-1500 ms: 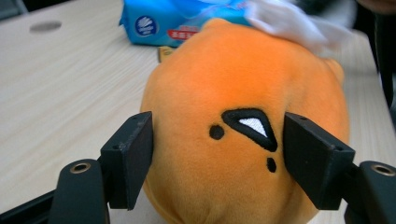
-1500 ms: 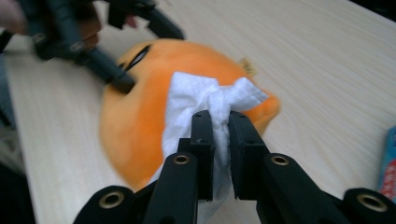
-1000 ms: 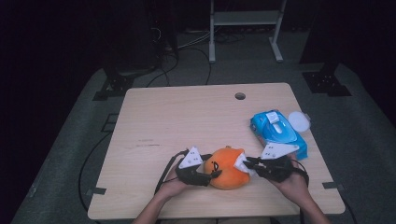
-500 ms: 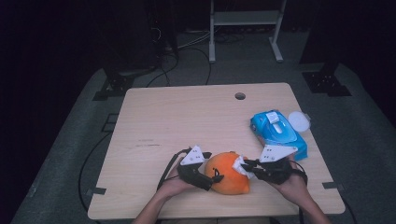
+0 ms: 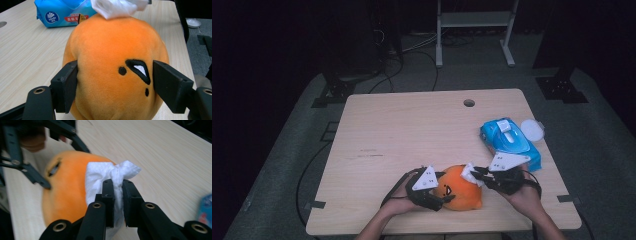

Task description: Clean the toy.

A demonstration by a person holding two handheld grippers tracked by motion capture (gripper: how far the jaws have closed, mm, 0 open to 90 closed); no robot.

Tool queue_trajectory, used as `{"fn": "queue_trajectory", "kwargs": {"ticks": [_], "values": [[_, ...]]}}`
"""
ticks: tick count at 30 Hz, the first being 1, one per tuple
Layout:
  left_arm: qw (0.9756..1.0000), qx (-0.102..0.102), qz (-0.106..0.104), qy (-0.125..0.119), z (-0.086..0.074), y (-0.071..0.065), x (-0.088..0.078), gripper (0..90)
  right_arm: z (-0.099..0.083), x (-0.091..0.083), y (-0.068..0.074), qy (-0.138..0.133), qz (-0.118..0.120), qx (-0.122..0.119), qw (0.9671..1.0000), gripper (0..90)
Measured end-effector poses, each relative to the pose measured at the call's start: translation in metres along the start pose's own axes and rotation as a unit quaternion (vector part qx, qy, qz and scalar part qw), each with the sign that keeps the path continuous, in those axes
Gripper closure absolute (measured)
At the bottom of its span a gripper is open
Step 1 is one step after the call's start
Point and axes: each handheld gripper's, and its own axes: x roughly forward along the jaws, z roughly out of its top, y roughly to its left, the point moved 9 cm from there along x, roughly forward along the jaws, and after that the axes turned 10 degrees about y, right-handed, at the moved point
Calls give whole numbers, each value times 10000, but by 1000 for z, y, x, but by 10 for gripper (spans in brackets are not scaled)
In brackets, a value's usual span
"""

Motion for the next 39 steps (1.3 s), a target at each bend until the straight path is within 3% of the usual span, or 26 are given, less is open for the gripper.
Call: {"fn": "queue_trajectory", "kwargs": {"ticks": [2, 9, 13, 15, 18, 23, 25, 30, 33, 36, 39], "values": [[10000, 3, -12, 5, 0, 0, 0, 252, -3, -1, -3, -3, 26, 96, 10000, 803], [9999, -77, -134, 25, 1, 3, -4, 217, 1, 2, 5, 3, 17, -106, 9999, 803], [9967, -642, -404, -300, 9, 12, -9, 142, 2, 1, 13, -10, 189, -223, 9996, 803], [9955, -791, -455, -251, 8, 13, -4, 145, 3, 1, 16, -30, 273, -237, 9993, 799], [9971, -668, -283, -222, 7, 9, 0, 231, 5, 3, 17, -38, 319, -194, 9993, 776], [9993, -355, -89, -86, 9, 1, 0, 253, 11, 8, 31, -118, 615, -236, 9978, 702], [9996, -277, -43, -55, 8, -1, 0, 254, 14, 11, 38, -111, 631, -342, 9974, 686], [9997, -225, -14, -9, 7, -2, 1, 254, 16, 18, 47, -112, 507, -522, 9973, 668], [9996, -268, -30, -8, 7, -2, 1, 255, 15, 19, 48, -66, 495, -585, 9970, 769], [9994, -334, -75, -67, 6, -1, 1, 257, 14, 17, 46, 61, 312, -679, 9972, 798], [9993, -354, -80, -80, 6, 0, 1, 259, 12, 13, 38, 71, 336, -536, 9980, 803]]}}
